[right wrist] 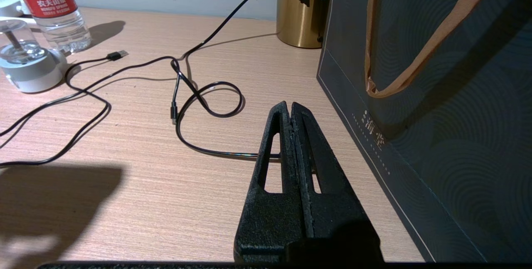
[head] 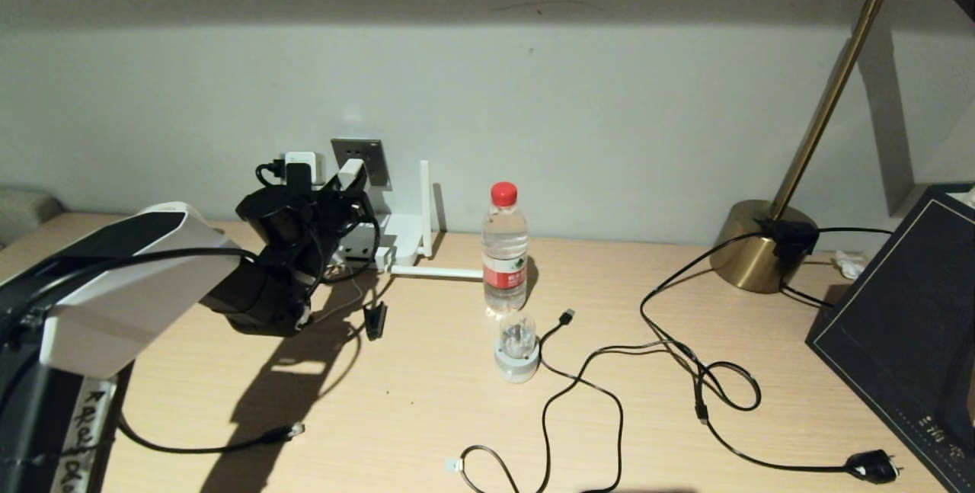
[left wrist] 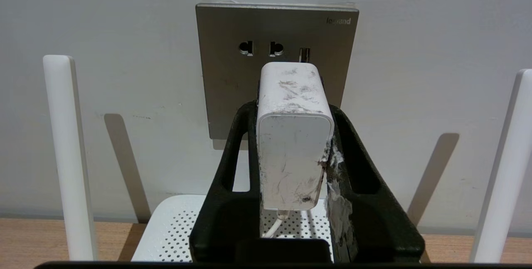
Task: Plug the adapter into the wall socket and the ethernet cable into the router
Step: Plug plug into socket
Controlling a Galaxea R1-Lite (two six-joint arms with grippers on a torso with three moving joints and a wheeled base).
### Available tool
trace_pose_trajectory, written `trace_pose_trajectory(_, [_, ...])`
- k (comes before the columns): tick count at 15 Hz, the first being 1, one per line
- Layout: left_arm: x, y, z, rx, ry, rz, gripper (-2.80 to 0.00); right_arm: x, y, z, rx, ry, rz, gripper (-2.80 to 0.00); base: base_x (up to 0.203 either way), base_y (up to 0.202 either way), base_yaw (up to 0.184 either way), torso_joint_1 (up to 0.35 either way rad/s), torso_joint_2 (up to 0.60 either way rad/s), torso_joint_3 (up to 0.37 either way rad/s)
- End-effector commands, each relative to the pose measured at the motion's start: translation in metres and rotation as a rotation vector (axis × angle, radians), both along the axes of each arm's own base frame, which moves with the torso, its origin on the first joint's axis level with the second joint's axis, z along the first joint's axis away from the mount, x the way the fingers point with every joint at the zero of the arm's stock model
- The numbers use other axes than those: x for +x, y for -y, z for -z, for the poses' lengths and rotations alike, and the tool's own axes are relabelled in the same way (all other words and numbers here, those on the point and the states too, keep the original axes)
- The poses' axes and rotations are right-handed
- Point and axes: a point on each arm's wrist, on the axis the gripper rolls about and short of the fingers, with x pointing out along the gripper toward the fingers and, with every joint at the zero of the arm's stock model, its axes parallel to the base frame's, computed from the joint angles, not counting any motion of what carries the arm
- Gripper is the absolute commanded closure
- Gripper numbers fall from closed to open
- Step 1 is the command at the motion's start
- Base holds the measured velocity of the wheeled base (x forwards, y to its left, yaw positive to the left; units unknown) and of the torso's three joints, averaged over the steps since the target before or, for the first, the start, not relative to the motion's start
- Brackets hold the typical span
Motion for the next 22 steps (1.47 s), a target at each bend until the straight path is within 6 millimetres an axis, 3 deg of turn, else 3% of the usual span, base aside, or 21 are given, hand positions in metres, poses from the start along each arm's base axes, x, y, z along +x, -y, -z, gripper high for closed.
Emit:
trace_pose_trajectory(1, [0.001,0.000,0.002,0.000,0.002,-0.001,0.00,0.003,0.000,0.009,0.000,-0.035,0.000,0.00,0.000,0.000,0.000,0.000,0.00,0.000])
trace_pose_trajectory(22, [0.005,-0.005,-0.005,-0.007,0.031,-0.018,0.00,0.003,0.000,0.009,0.000,-0.035,0.000,0.00,0.000,0.000,0.000,0.000,0.00,0.000])
